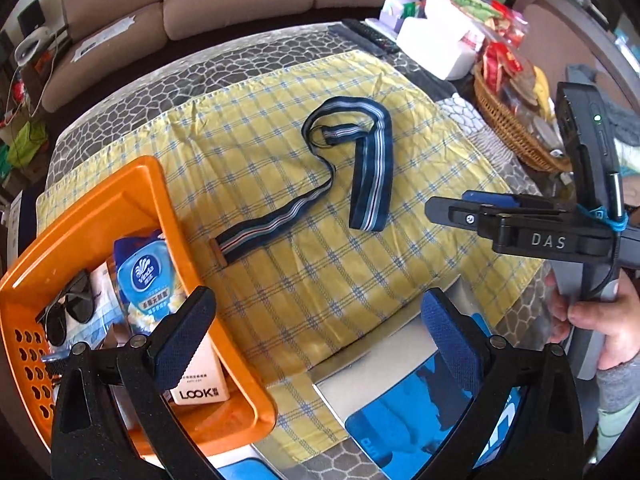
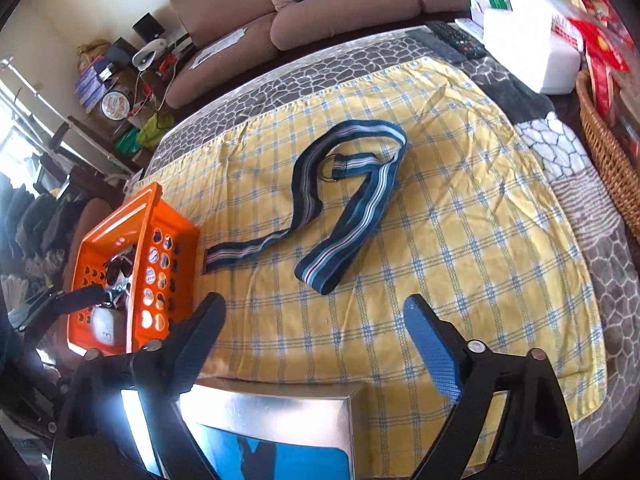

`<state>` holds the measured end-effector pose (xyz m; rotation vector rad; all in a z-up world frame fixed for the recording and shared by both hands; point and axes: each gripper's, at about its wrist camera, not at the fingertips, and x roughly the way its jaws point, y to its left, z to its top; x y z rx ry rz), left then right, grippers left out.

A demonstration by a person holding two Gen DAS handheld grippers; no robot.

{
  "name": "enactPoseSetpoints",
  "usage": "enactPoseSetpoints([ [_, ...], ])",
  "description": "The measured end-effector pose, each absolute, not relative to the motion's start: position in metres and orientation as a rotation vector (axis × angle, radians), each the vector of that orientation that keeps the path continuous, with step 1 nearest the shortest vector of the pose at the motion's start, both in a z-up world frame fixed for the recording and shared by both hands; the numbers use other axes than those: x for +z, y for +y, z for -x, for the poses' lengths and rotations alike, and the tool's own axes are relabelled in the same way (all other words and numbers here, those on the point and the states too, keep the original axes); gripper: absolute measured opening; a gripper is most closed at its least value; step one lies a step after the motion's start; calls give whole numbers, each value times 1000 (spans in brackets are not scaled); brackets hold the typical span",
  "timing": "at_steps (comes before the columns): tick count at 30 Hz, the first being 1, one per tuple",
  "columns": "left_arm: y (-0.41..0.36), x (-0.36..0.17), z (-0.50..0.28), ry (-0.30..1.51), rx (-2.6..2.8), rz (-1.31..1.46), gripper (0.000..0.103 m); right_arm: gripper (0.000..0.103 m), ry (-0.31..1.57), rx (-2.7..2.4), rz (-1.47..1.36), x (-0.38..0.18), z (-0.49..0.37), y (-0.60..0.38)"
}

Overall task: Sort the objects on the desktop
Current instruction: 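Reach the right tool to the blue striped strap and grasp its end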

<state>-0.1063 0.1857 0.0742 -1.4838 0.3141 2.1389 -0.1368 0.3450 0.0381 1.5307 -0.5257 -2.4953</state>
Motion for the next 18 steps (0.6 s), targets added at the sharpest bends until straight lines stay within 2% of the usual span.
enactPoseSetpoints([
  [8, 201, 56, 127, 285, 2099, 1510, 103, 53, -763, -2327, -1549, -10, 164, 359],
  [18, 176, 62, 148, 185, 2133, 1516, 103, 53, -711, -2220, -1559, -38, 194, 336],
])
